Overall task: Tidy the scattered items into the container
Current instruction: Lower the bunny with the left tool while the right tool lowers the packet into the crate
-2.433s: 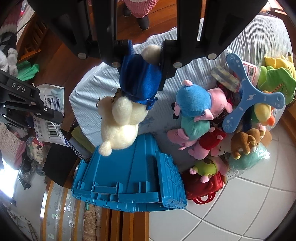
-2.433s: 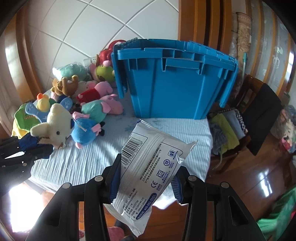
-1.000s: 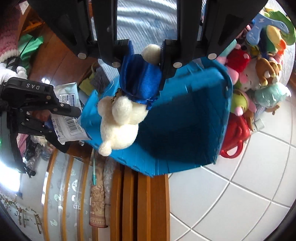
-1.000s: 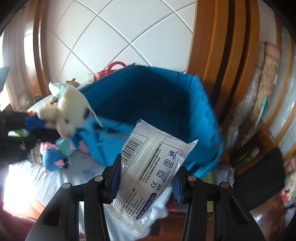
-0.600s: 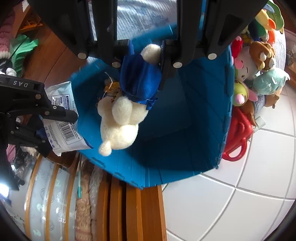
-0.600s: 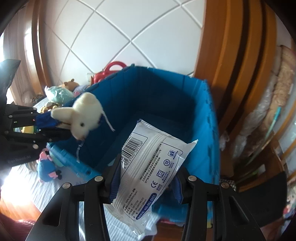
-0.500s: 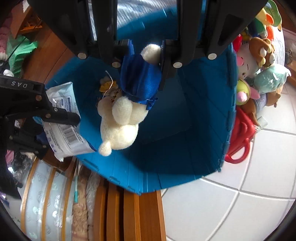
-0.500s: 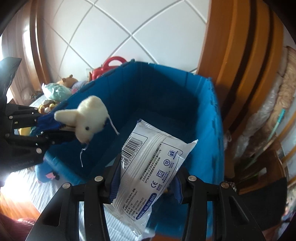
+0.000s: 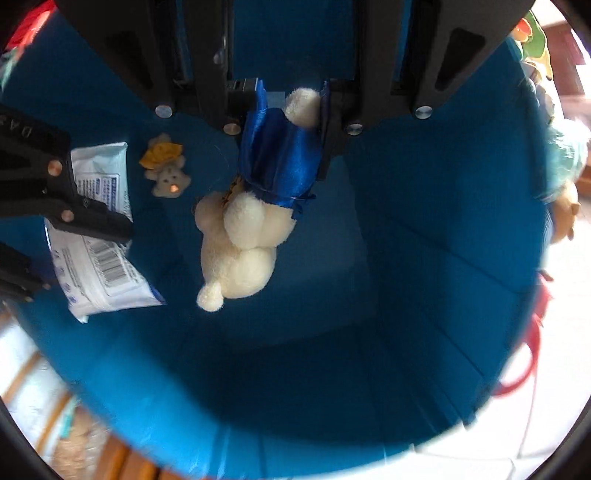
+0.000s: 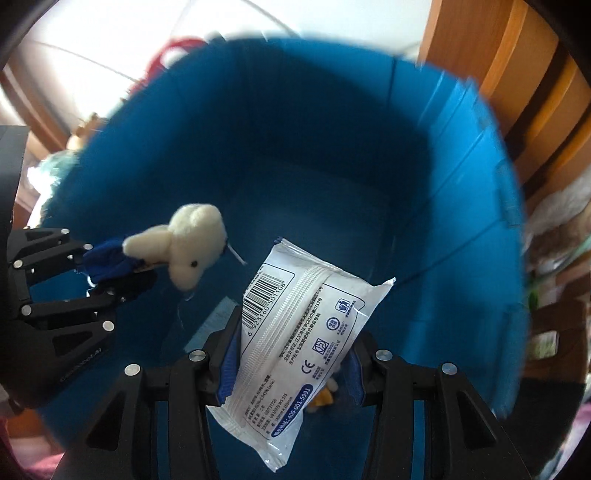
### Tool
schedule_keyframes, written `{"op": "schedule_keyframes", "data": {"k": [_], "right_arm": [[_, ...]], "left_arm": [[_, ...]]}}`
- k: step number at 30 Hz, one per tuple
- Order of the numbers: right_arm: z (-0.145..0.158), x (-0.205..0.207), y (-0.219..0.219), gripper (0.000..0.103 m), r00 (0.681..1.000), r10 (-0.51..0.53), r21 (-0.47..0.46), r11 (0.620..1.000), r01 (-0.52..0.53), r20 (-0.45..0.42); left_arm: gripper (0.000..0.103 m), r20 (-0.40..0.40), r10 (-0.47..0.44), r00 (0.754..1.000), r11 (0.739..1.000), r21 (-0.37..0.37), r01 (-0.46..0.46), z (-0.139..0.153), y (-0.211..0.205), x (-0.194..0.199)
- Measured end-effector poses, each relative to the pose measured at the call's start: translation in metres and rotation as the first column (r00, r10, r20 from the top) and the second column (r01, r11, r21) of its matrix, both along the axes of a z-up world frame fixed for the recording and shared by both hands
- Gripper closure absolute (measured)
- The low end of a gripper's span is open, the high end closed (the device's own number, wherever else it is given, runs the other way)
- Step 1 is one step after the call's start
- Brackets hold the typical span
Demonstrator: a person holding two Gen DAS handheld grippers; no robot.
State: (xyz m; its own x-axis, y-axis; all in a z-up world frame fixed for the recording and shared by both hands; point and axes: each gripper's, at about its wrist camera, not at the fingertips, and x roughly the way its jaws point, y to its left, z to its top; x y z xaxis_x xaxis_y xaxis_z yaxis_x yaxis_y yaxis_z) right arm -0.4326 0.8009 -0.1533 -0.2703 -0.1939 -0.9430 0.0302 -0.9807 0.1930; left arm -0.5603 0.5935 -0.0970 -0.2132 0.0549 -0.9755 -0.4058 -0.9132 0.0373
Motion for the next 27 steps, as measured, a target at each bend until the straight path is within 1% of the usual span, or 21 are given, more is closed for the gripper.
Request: {"op": "schedule_keyframes", "data": {"k": [1, 3, 4, 6, 8, 9, 11, 13, 15, 17, 18, 21, 23, 26, 27], "right_arm": [[-0.013, -0.01, 0.001, 0.057, 0.999, -0.002, -0.002, 1.0, 0.002, 0.04], [-0.038, -0.024, -0.001, 0.057, 0.993, 0.015, -0.018, 1.0, -0.013, 0.117], [-0.05, -0.029, -0.004, 0.057, 0.989, 0.029, -0.004, 1.0, -0.028, 0.148], [-0.075, -0.039, -0.01, 0.057, 0.977, 0.054, -0.016, 0.999, -0.051, 0.206], [-0.096, -0.047, -0.014, 0.057, 0.965, 0.06, -0.009, 0.998, -0.06, 0.256], [-0.108, -0.052, -0.015, 0.057, 0.957, 0.061, -0.001, 0.998, -0.063, 0.282], [-0.134, -0.063, -0.016, 0.057, 0.939, 0.054, 0.012, 0.998, -0.062, 0.339], [-0.154, -0.071, -0.015, 0.057, 0.924, 0.04, 0.034, 0.998, -0.058, 0.38], [-0.175, -0.079, -0.015, 0.057, 0.905, 0.032, 0.063, 0.996, -0.065, 0.424], [-0.194, -0.087, -0.015, 0.057, 0.89, 0.024, 0.11, 0.99, -0.083, 0.456], [-0.203, -0.092, -0.015, 0.057, 0.883, 0.017, 0.131, 0.987, -0.088, 0.468], [-0.224, -0.102, -0.015, 0.057, 0.876, 0.006, 0.147, 0.985, -0.087, 0.482], [-0.237, -0.106, -0.015, 0.057, 0.871, 0.002, 0.156, 0.984, -0.09, 0.491], [-0.252, -0.104, -0.012, 0.057, 0.859, 0.002, 0.166, 0.981, -0.101, 0.512], [-0.256, -0.103, -0.012, 0.057, 0.852, 0.004, 0.165, 0.981, -0.106, 0.523]], "left_arm": [[0.083, 0.028, 0.013, 1.0, 1.0, -0.014, -0.013, -0.012, 0.002, -0.01], [0.083, 0.046, 0.033, 0.998, 0.998, -0.054, -0.031, -0.031, 0.005, -0.024], [0.083, 0.067, 0.047, 0.997, 0.996, -0.077, -0.042, -0.043, 0.006, -0.03], [0.083, 0.107, 0.076, 0.991, 0.99, -0.125, -0.062, -0.067, 0.009, -0.043], [0.083, 0.114, 0.092, 0.989, 0.979, -0.192, -0.069, -0.086, 0.012, -0.051], [0.083, 0.107, 0.093, 0.99, 0.975, -0.211, -0.069, -0.094, 0.013, -0.056], [0.083, 0.106, 0.111, 0.988, 0.974, -0.21, -0.087, -0.105, 0.014, -0.068], [0.083, 0.127, 0.153, 0.98, 0.973, -0.194, -0.127, -0.112, 0.012, -0.079], [0.083, 0.083, 0.164, 0.983, 0.963, -0.23, -0.141, -0.115, 0.016, -0.086], [0.083, 0.071, 0.182, 0.981, 0.955, -0.25, -0.159, -0.121, 0.018, -0.092], [0.083, 0.085, 0.194, 0.977, 0.953, -0.254, -0.167, -0.126, 0.019, -0.096], [0.083, 0.108, 0.21, 0.972, 0.952, -0.248, -0.178, -0.141, 0.015, -0.099], [0.083, 0.125, 0.194, 0.973, 0.952, -0.263, -0.156, -0.15, 0.018, -0.098], [0.083, 0.133, 0.183, 0.974, 0.945, -0.295, -0.137, -0.158, 0.021, -0.097], [0.082, 0.13, 0.186, 0.974, 0.945, -0.296, -0.141, -0.16, 0.022, -0.097]]}}
